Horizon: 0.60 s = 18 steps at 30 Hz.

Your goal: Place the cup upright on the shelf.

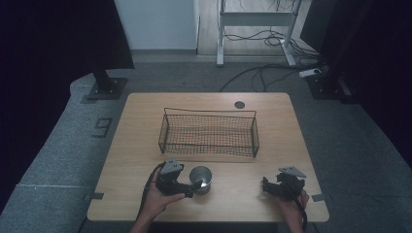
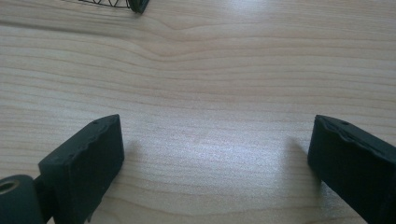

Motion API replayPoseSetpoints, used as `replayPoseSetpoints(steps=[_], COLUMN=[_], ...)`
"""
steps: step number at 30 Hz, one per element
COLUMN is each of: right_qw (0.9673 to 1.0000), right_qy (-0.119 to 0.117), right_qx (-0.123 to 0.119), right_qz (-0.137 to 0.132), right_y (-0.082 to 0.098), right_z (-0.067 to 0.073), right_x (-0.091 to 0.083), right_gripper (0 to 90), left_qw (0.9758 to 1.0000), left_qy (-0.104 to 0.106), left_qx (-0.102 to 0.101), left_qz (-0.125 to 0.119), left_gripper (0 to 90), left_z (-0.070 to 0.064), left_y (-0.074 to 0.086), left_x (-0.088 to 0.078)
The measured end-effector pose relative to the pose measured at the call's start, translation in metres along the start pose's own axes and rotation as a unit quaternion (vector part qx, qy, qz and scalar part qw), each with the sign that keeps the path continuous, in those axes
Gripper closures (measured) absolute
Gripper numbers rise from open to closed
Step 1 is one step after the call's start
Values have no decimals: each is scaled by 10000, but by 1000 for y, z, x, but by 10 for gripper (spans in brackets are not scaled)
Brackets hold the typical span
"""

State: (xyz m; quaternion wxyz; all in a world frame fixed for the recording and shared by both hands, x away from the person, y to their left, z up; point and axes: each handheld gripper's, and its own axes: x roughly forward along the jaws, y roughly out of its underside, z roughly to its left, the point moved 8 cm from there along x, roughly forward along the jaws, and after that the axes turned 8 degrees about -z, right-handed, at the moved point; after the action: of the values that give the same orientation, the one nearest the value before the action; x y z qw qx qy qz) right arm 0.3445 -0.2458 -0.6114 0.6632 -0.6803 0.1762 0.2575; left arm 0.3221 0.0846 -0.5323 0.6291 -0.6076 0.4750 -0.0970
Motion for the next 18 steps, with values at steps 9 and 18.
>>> replayPoseSetpoints(steps=[9,18], right_qw=[10000,10000], right_qy=[0,0], right_qx=[0,0], right_qz=[0,0], right_y=[0,0], right_z=[0,0], right_x=[0,0], right_gripper=[36,36], left_qw=[9999,9998], left_qy=[0,1], left_qx=[24,77], left_qz=[114,210], left_gripper=[4,0], left_z=[-6,-11], left_y=[2,4], left_x=[11,20])
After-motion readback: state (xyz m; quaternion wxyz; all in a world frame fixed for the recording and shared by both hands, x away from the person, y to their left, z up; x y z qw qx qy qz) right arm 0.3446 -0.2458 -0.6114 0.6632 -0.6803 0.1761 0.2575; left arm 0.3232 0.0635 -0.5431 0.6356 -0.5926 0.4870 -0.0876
